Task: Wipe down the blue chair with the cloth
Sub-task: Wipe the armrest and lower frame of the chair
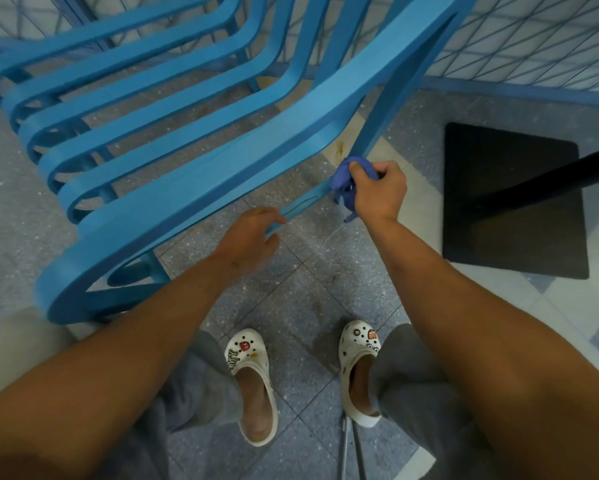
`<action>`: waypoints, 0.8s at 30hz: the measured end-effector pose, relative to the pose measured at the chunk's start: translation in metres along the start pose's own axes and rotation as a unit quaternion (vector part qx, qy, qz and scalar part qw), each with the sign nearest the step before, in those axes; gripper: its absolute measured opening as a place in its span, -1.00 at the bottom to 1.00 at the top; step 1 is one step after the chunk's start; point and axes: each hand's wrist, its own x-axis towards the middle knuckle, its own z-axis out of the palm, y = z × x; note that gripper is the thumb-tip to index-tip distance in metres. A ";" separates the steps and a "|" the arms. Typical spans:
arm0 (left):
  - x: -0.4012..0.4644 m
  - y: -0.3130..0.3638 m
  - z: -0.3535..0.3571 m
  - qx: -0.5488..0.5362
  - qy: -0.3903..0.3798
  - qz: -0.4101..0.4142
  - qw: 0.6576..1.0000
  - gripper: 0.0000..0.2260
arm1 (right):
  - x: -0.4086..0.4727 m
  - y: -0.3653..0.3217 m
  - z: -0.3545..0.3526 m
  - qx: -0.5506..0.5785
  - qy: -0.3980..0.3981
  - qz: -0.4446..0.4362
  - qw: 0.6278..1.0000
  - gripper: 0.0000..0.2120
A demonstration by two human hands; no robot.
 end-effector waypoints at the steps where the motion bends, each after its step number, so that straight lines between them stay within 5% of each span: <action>1: 0.000 0.001 0.001 -0.003 0.002 0.005 1.000 -0.71 | -0.001 -0.007 -0.003 0.015 0.007 -0.011 1.000 -0.75; 7: -0.004 0.004 0.007 0.000 0.006 0.014 1.000 -0.68 | -0.006 -0.021 -0.009 0.074 0.041 -0.089 0.992 -0.74; 16: -0.001 0.003 0.006 -0.008 0.019 -0.003 1.000 -0.60 | -0.002 0.018 0.015 -0.074 -0.050 -0.045 0.995 -0.79; 21: 0.003 0.000 0.006 -0.016 0.028 -0.034 0.999 -0.58 | -0.017 0.032 0.025 -0.145 -0.105 -0.135 0.975 -0.87; 24: 0.003 -0.002 0.007 -0.016 0.034 -0.057 0.998 -0.59 | -0.023 0.039 0.027 -0.176 -0.131 -0.212 0.952 -0.75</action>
